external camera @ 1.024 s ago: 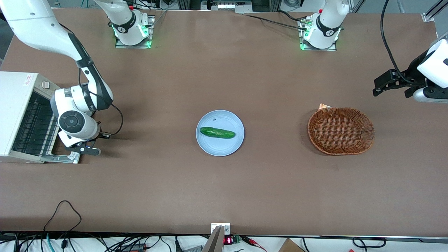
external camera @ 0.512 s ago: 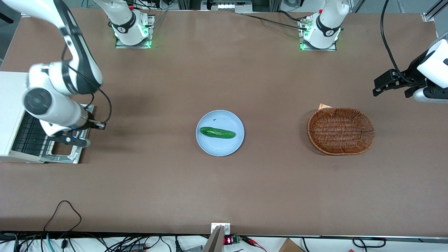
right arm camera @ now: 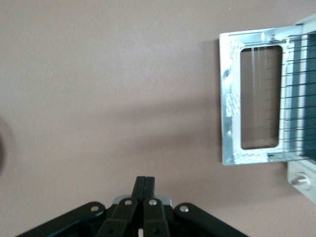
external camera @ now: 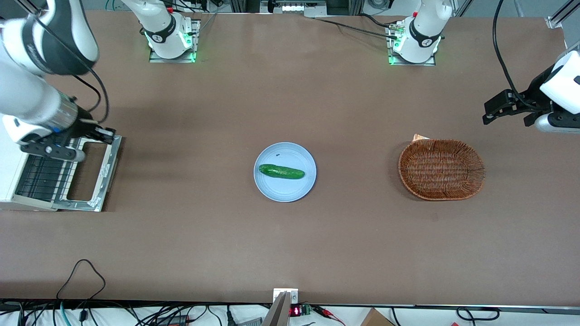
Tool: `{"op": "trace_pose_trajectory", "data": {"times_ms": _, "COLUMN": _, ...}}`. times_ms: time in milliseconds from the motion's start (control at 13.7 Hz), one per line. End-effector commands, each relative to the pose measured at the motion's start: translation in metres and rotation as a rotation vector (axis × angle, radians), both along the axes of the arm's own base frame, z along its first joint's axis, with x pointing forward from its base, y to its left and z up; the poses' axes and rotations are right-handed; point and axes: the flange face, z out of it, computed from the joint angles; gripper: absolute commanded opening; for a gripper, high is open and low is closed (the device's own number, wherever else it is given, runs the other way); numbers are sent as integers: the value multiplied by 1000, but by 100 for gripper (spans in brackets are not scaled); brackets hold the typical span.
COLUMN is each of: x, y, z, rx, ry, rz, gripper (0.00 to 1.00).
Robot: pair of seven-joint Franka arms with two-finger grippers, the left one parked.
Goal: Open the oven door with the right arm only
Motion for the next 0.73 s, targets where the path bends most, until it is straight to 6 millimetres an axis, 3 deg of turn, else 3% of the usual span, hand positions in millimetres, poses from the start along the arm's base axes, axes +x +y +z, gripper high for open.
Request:
{"op": "trace_pose_trajectory", "data": {"times_ms": 0, "x": -12, "y": -4, "z": 30, "rx": 17, "ry": 17, "rz": 37, "gripper": 35}}
{"op": "trace_pose_trajectory", "data": {"times_ms": 73, "x": -14, "y": -4, "z": 38, "rx": 17, "ry": 17, "rz": 53, "gripper": 61}}
{"op": "trace_pose_trajectory", "data": {"times_ms": 146, "x": -15, "y": -4, "z": 42, "rx": 17, "ry": 17, "rz": 60, "gripper": 100}}
{"op": "trace_pose_trajectory", "data": {"times_ms": 659, "x": -15, "y": -6, "z": 87, "rx": 10, "ry": -72, "rz": 71, "gripper": 100}}
